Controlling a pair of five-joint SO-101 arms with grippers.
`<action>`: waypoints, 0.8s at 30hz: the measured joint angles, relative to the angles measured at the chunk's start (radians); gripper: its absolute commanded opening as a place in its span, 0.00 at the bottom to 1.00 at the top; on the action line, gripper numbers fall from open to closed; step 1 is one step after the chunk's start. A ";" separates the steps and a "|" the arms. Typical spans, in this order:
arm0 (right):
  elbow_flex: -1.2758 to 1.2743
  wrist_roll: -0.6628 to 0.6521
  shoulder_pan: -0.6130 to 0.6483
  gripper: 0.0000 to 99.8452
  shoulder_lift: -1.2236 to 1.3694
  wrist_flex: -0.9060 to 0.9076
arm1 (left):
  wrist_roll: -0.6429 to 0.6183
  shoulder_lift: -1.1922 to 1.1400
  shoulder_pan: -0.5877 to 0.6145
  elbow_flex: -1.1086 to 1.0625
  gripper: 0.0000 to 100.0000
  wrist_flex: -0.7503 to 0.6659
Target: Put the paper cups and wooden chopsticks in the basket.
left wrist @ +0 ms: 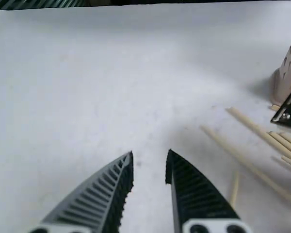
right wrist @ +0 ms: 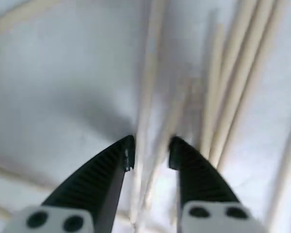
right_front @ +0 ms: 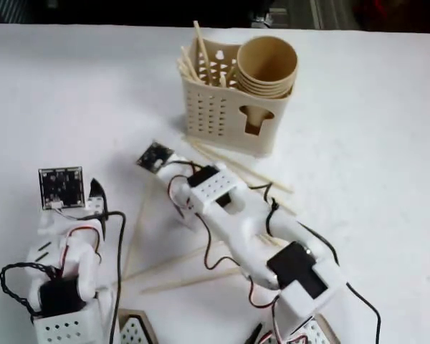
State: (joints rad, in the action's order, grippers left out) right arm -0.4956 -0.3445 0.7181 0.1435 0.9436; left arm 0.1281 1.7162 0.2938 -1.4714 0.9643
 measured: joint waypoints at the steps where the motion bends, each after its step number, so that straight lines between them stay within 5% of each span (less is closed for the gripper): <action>1: 0.008 0.000 0.000 0.02 0.008 -0.002 | 0.000 0.000 0.000 0.000 0.13 0.000; 24: 0.055 -0.068 0.011 0.02 -0.172 0.167 | 0.000 0.000 0.000 -0.021 0.13 0.000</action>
State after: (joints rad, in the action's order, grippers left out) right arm -0.4404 -0.4120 0.7288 -0.0284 1.1109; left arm 0.1281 1.7162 0.2938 -1.4929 0.9643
